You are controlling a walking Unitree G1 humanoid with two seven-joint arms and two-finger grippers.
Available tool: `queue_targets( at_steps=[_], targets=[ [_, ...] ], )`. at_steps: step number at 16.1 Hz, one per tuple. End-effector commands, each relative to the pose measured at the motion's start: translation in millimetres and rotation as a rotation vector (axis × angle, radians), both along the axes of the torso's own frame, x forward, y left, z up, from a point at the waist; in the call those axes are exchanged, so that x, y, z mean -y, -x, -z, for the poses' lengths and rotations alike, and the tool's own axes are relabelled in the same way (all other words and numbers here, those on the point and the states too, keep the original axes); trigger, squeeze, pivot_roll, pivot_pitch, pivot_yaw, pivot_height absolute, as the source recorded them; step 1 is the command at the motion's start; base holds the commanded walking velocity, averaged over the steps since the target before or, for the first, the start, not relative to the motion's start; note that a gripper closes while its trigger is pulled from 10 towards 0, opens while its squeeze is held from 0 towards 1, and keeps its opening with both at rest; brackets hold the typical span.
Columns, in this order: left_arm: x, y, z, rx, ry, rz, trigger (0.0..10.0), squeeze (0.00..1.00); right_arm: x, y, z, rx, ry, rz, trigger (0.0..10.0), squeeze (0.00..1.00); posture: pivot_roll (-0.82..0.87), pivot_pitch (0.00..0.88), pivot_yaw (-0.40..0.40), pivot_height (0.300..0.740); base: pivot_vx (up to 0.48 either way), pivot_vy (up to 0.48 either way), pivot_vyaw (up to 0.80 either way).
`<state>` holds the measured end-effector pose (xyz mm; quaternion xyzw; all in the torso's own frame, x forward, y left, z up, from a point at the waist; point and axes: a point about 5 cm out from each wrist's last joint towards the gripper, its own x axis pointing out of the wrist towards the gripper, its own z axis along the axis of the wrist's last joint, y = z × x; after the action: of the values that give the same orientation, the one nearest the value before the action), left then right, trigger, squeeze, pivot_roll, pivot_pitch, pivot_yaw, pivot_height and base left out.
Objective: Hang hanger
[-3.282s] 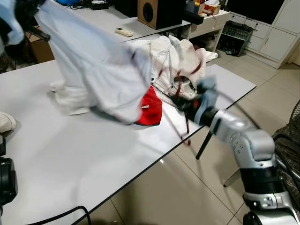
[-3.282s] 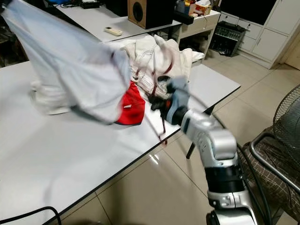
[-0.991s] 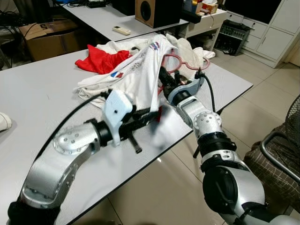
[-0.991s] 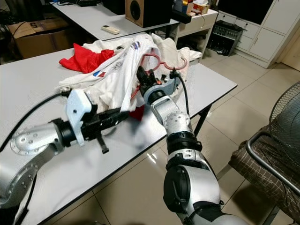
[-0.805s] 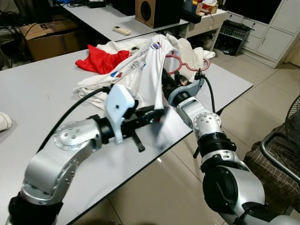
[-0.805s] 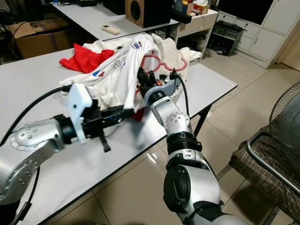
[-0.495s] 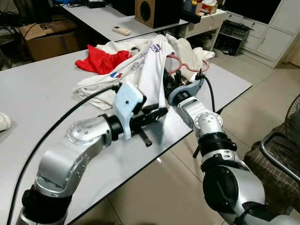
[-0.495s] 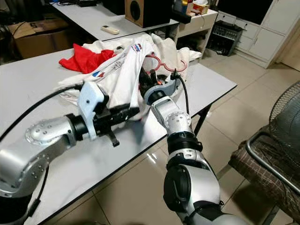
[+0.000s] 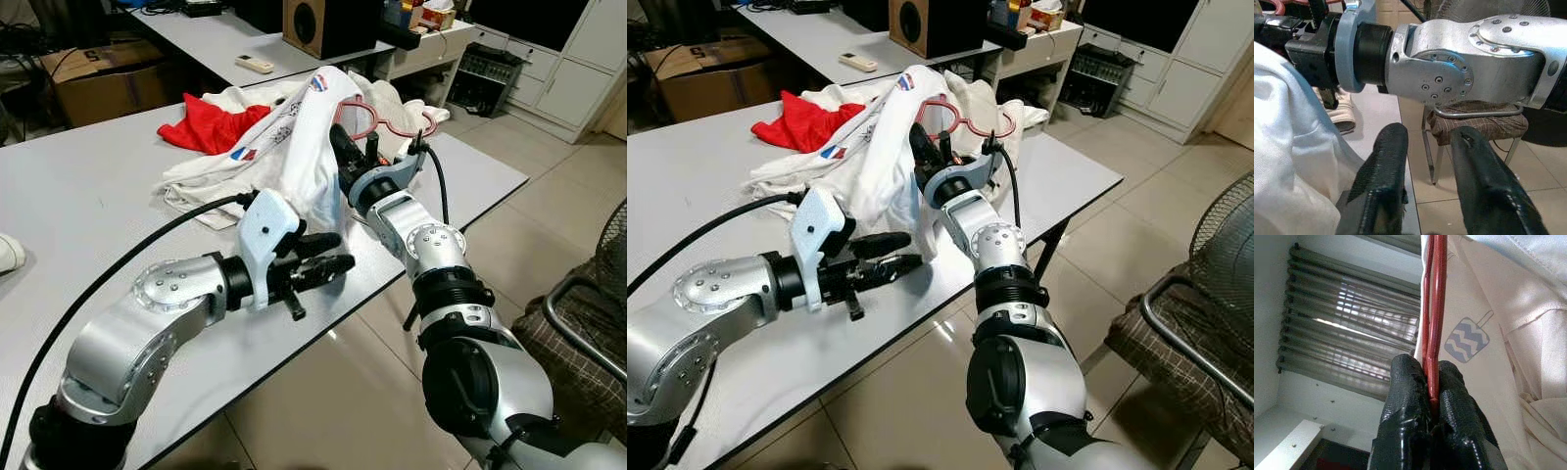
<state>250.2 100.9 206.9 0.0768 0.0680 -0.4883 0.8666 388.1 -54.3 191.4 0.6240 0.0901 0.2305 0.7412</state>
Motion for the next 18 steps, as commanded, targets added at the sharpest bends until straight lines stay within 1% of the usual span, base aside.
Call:
queue_targets(
  at_steps=[1, 2, 3, 4, 5, 6, 7, 8, 9, 10, 12, 13, 15, 16, 17, 18],
  targets=[
    [-10.5, -3.5, -2, 0.034, -0.016, -0.064, 10.0, 1.0, -15.0, 3.2, -16, 0.083, -0.01, -0.04, 10.0, 0.0, -0.08, 0.0, -0.064, 0.74, 0.0, 0.0, 0.0],
    [-31.6, -10.7, -1, 0.061, -0.032, -0.184, 10.0, 1.0, -7.7, 6.6, -18, 0.134, 0.038, -0.048, 10.0, 0.0, -0.08, 0.0, -0.06, 0.74, 0.0, 0.0, 0.0],
    [-43.0, -13.1, -1, 0.077, -0.035, -0.242, 10.0, 1.0, -3.6, 9.7, -20, 0.17, 0.061, -0.055, 10.0, 0.0, -0.08, 0.0, -0.06, 0.74, 0.0, 0.0, 0.0],
    [-59.4, -15.9, -1, 0.088, -0.034, -0.329, 10.0, 1.0, 2.2, 15.0, -23, 0.217, 0.093, -0.07, 10.0, 0.0, -0.08, 0.0, -0.059, 0.74, 0.0, 0.0, 0.0],
    [-74.1, -16.5, 0, 0.089, -0.029, -0.411, 10.0, 1.0, 9.9, 22.3, -25, 0.258, 0.116, -0.077, 10.0, 0.0, -0.08, 0.0, -0.057, 0.74, 0.0, 0.0, 0.8],
    [-85.6, -16.0, 1, 0.082, -0.023, -0.474, 10.0, 1.0, 16.4, 29.6, -27, 0.293, 0.141, -0.084, 10.0, 0.0, -0.08, 0.0, -0.057, 0.74, 0.0, 0.0, 0.8],
    [-96.4, -13.7, 3, 0.078, -0.019, -0.535, 10.0, 1.0, 24.2, 39.7, -28, 0.342, 0.194, -0.087, 10.0, 0.0, -0.08, 0.0, -0.054, 0.74, 0.0, 0.0, 0.8],
    [-102.1, -11.6, 5, 0.075, -0.016, -0.571, 10.0, 1.0, 29.7, 48.3, -29, 0.377, 0.238, -0.091, 10.0, 0.0, -0.08, 0.0, -0.054, 0.74, 0.0, 0.0, 0.8],
    [-104.3, -10.4, 6, 0.074, -0.014, -0.588, 10.0, 1.0, 32.4, 53.1, -29, 0.395, 0.265, -0.093, 10.0, 0.0, -0.08, 0.0, -0.054, 0.74, 0.0, 0.0, 0.8],
    [-102.6, -7.8, 9, 0.067, 0.004, -0.594, 10.0, 1.0, 38.4, 61.5, -31, 0.41, 0.271, -0.089, 10.0, 0.0, -0.08, 0.0, -0.055, 0.74, 0.0, 0.0, 0.8],
    [-91.4, -2.1, 17, 0.04, 0.048, -0.588, 10.0, 1.0, 47.8, 81.5, -34, 0.44, 0.281, -0.077, 10.0, 0.0, -0.08, 0.0, -0.055, 0.74, 0.0, 0.0, 0.8],
    [-83.1, -0.7, 20, 0.035, 0.076, -0.594, 10.0, 1.0, 50.0, 97.7, -38, 0.466, 0.298, -0.07, 10.0, 0.0, -0.07, 0.0, -0.059, 0.74, 0.0, 0.0, 0.8],
    [-80.4, -0.2, 21, 0.037, 0.083, -0.604, 10.0, 1.0, 51.9, 106.2, -40, 0.474, 0.305, -0.05, 10.0, 0.0, -0.08, 0.0, -0.059, 0.74, 0.0, 0.0, 0.8],
    [-80.3, 0.0, 22, 0.037, 0.082, -0.605, 10.0, 1.0, 52.2, 107.0, -41, 0.472, 0.305, -0.047, 10.0, 0.0, -0.08, 0.0, -0.059, 0.74, 0.0, 0.0, 0.8],
    [-76.7, 0.2, 23, 0.031, 0.097, -0.6, 10.0, 1.0, 60.3, 109.0, -48, 0.488, 0.299, -0.002, 10.0, 0.0, -0.08, 0.0, -0.054, 0.74, 0.0, 0.0, 0.8],
    [-74.9, 0.0, 23, 0.03, 0.103, -0.597, 10.0, 1.0, 63.7, 109.6, -51, 0.495, 0.296, 0.015, 10.0, 0.0, -0.08, 0.0, -0.054, 0.74, 0.0, 0.0, 0.8]
  ],
)
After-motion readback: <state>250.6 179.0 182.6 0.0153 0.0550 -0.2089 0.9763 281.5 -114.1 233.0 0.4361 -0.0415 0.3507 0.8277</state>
